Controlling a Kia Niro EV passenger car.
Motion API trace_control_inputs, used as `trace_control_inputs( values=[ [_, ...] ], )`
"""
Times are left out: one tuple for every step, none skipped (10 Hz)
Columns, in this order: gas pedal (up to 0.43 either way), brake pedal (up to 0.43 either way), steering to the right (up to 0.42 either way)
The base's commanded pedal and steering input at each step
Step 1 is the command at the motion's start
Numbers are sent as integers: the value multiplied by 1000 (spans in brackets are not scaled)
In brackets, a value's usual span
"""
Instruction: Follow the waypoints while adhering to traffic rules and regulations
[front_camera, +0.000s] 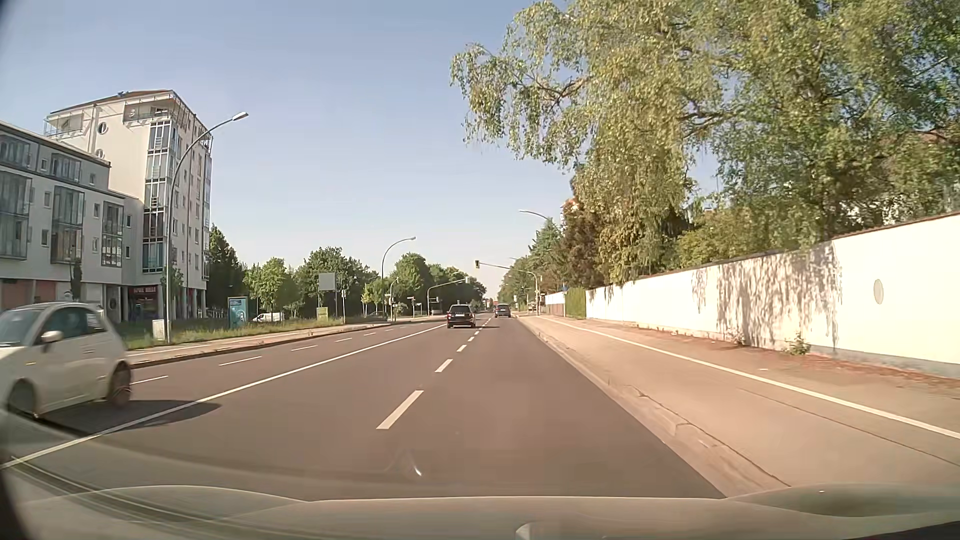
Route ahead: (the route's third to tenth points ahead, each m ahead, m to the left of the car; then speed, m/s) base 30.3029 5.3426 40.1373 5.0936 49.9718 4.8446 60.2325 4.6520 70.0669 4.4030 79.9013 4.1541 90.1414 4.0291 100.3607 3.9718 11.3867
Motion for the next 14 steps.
trace_control_inputs(
  values=[
    [87, 0, -5],
    [98, 0, -5],
    [98, 0, -5],
    [110, 0, -5],
    [110, 0, -5],
    [110, 0, -5],
    [130, 0, -5],
    [138, 0, -5],
    [177, 0, -4],
    [197, 0, -4],
    [209, 0, -4],
    [209, 0, -4],
    [209, 0, -3],
    [209, 0, -3]
  ],
)
